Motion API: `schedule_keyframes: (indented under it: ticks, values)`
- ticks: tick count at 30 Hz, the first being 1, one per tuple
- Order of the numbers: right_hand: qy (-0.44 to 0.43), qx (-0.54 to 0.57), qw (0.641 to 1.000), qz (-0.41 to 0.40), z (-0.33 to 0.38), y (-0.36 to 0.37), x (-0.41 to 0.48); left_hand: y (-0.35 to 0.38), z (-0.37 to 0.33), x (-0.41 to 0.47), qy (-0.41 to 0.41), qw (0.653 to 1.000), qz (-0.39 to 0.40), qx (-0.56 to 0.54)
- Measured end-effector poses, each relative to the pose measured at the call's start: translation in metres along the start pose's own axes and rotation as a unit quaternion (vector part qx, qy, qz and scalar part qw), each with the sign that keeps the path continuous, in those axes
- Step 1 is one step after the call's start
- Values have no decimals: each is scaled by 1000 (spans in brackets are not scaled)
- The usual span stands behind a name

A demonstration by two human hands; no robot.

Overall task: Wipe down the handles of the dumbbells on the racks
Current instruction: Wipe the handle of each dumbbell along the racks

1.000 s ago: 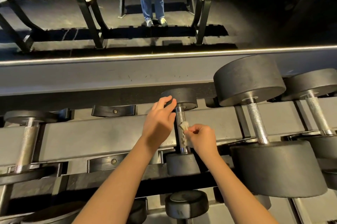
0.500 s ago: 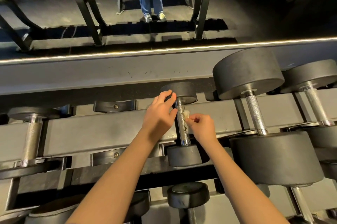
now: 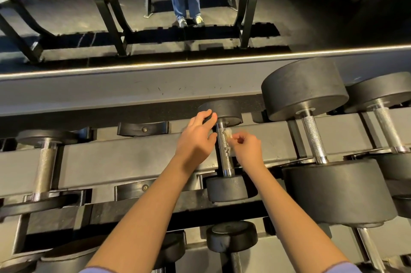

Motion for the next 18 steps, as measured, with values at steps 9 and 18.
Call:
schedule_keyframes:
  ticks: [9, 18]
  values:
    - [2, -37, 998, 41, -10, -3, -6, 2, 3, 0, -4, 1000, 0, -3]
    - [-47, -10, 999, -27, 5, 4, 3, 3, 6, 3, -27, 999, 23, -5]
Point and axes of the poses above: each hand's wrist, its own x-axis towards the middle knuckle, its own y-axis out of the palm, z = x × y, the point moved 8 cm from there along x, towards the middle knuckle, and after that the axes turned 7 degrees about -x, right-handed, at the moved point
